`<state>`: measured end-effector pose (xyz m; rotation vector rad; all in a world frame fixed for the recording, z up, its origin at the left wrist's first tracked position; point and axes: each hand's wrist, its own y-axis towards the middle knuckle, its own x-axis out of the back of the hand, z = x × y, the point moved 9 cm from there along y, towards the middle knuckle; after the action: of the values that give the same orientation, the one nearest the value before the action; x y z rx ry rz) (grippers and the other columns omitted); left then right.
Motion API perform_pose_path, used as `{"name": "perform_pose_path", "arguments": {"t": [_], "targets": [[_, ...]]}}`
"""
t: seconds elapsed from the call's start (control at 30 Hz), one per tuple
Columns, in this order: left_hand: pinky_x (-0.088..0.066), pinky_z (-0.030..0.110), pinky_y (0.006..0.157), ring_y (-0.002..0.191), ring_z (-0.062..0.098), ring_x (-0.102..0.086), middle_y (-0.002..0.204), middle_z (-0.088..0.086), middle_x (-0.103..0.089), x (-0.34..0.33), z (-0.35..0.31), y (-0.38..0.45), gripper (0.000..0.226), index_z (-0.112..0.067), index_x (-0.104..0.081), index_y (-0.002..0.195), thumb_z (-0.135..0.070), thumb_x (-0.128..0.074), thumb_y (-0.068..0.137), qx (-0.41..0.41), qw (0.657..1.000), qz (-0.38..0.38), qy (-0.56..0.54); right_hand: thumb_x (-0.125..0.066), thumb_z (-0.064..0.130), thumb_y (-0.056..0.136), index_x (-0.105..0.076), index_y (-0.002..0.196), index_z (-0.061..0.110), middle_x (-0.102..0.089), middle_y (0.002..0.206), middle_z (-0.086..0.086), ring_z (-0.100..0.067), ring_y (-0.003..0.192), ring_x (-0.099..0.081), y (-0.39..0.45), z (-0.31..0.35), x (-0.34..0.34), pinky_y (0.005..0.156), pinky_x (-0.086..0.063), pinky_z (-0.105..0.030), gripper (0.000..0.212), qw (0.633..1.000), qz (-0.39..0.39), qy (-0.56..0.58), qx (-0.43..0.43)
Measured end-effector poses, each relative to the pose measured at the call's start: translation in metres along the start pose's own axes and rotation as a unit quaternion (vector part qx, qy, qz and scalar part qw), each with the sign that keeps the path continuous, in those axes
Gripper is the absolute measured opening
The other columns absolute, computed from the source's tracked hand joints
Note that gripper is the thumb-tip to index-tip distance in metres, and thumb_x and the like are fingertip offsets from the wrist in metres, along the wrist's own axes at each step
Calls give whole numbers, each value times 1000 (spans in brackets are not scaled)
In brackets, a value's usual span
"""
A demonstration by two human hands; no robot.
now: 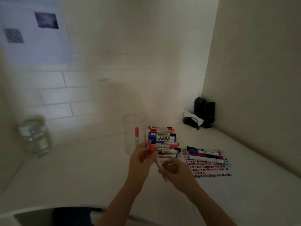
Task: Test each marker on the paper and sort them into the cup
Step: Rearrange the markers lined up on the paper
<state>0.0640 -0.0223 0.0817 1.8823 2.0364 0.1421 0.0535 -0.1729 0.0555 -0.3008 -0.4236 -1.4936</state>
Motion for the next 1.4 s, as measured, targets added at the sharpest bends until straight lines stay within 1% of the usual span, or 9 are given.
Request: {"name": "perform_pose_path", "arguments": {"t": [0.23, 0.53, 0.67, 0.8, 0.97, 1.03, 1.23, 1.3, 1.4], "targets": [[-56, 22, 80, 94, 12, -69, 97, 4, -74, 41, -80, 52, 37, -12, -59, 114, 8, -65, 83, -116, 990, -71, 45, -73, 36, 81, -59, 102, 26, -64, 95, 15, -1, 84, -63, 36, 65, -7, 72, -56, -19, 27, 990, -61, -55, 118], [-51, 12, 79, 89, 5, -68, 96, 3, -71, 76, -144, 138, 34, -16, -53, 112, 1, -64, 85, -222, 946, -159, 172, -62, 29, 91, -62, 84, 28, -65, 82, 14, 4, 76, -60, 62, 21, 17, 60, -43, -4, 7, 985, -59, -149, 67], [-57, 24, 76, 84, 10, -68, 92, 0, -69, 58, -94, 142, 28, -18, -53, 109, -4, -64, 87, -192, 924, -64, 325, -62, 26, 90, -63, 93, 28, -65, 93, 12, -1, 85, -59, 71, -10, 20, 77, -47, -13, 3, 973, -57, -217, 54], [-54, 32, 79, 85, 20, -67, 92, 6, -70, 46, -72, 136, 7, -10, -59, 100, -9, -58, 92, -179, 888, -11, 423, -54, 28, 92, -61, 115, 29, -59, 113, 11, -6, 106, -54, 73, -20, 14, 88, -37, -13, 23, 930, -47, -351, 95], [-45, 27, 80, 86, 17, -57, 91, 2, -64, 26, -105, 109, 5, -9, -63, 93, -9, -59, 91, -311, 837, -45, 448, -49, 33, 95, -54, 124, 32, -55, 129, 11, -9, 118, -50, 76, -30, 5, 102, -33, -29, 30, 899, -41, -419, 121], [-44, 22, 77, 82, 13, -54, 88, -1, -61, 5, -99, 86, 7, -11, -62, 93, -16, -57, 91, -338, 833, 4, 438, -49, 38, 94, -54, 125, 33, -54, 130, 10, -11, 121, -47, 78, -32, 5, 105, -30, -33, 31, 894, -41, -431, 113], [-43, 28, 101, 114, 9, -48, 125, -5, -50, -11, 23, 43, 29, -23, -55, 122, -31, -51, 94, -212, 829, 153, 495, -46, 43, 96, -53, 122, 30, -47, 134, 9, -15, 128, -37, 79, -42, 2, 109, -25, -36, 29, 892, -1, -445, 85], [-32, 30, 112, 131, 11, -37, 142, -6, -38, -12, 52, 36, 43, -24, -42, 139, -37, -46, 97, -177, 812, 175, 528, -50, 40, 95, -53, 118, 29, -53, 125, 8, -12, 119, -47, 72, -33, 7, 103, -37, -29, 25, 922, 8, -374, 99], [-27, 28, 110, 131, 15, -37, 142, -5, -40, -23, 64, 31, 43, -23, -38, 141, -38, -38, 101, -155, 792, 197, 556, -58, 38, 92, -56, 106, 31, -60, 99, 15, 2, 89, -57, 51, -12, 22, 73, -46, -10, 15, 953, 28, -277, 117]]}}
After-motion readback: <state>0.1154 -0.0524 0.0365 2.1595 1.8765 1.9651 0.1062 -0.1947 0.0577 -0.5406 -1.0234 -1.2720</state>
